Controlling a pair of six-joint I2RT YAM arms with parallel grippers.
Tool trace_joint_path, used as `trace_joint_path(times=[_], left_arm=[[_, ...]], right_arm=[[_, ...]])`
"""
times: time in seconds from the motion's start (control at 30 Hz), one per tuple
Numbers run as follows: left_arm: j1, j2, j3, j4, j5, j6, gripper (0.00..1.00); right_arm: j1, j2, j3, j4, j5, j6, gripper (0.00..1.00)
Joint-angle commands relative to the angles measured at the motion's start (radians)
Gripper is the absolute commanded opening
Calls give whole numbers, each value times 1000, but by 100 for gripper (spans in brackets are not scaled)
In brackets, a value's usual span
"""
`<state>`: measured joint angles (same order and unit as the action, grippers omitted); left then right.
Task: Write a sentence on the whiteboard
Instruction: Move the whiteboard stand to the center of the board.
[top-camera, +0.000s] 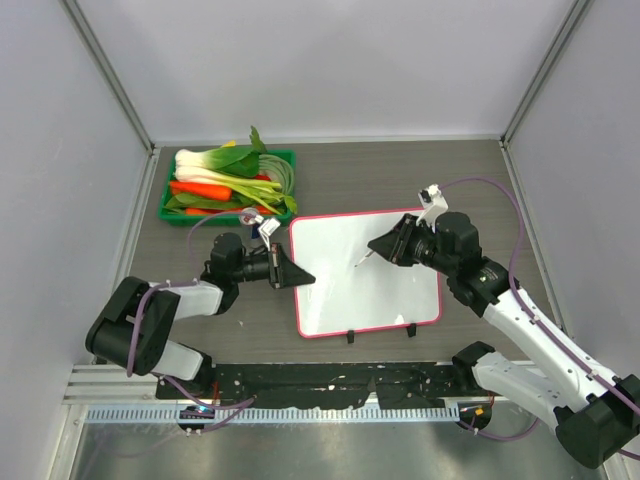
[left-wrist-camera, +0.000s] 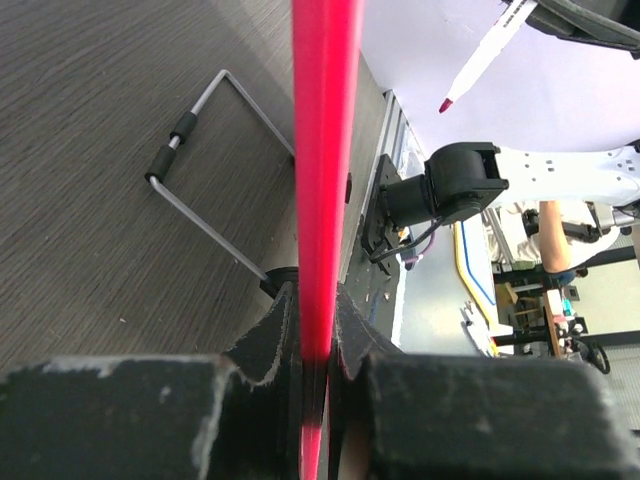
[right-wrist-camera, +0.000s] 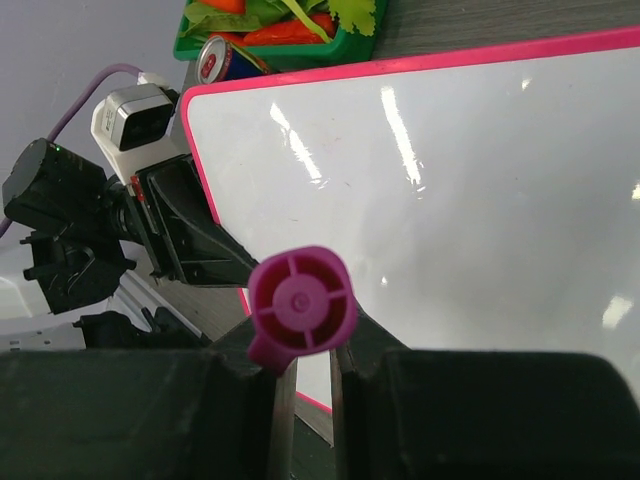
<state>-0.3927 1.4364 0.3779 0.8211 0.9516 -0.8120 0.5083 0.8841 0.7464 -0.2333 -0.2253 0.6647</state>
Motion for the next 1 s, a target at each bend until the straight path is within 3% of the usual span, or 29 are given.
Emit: trace_joint_path(times=[0.0,0.4,0.57,0.87,0.9,0.97], left_arm=[[-1,16,-1,42,-1,97,0],[-43,24,42,104,-4,100,0],[-77,102,79,107,1,120,0],[-86,142,-13,182,-11,108,0],[-86,137,-17,173,-17,111,1],[-86,127,-23,152,-36,117,13]], right_arm=[[-2,1,53,63,-22,-5,1],[-2,-28,44,115,-68,-16,1],[-4,-31,34,138,-88,-20,1],[-2,-51,31,124,-83,-20,1],[-2,-54,31,124,-83,-22,1],[-4,-56,30,124,-82,-27,1]])
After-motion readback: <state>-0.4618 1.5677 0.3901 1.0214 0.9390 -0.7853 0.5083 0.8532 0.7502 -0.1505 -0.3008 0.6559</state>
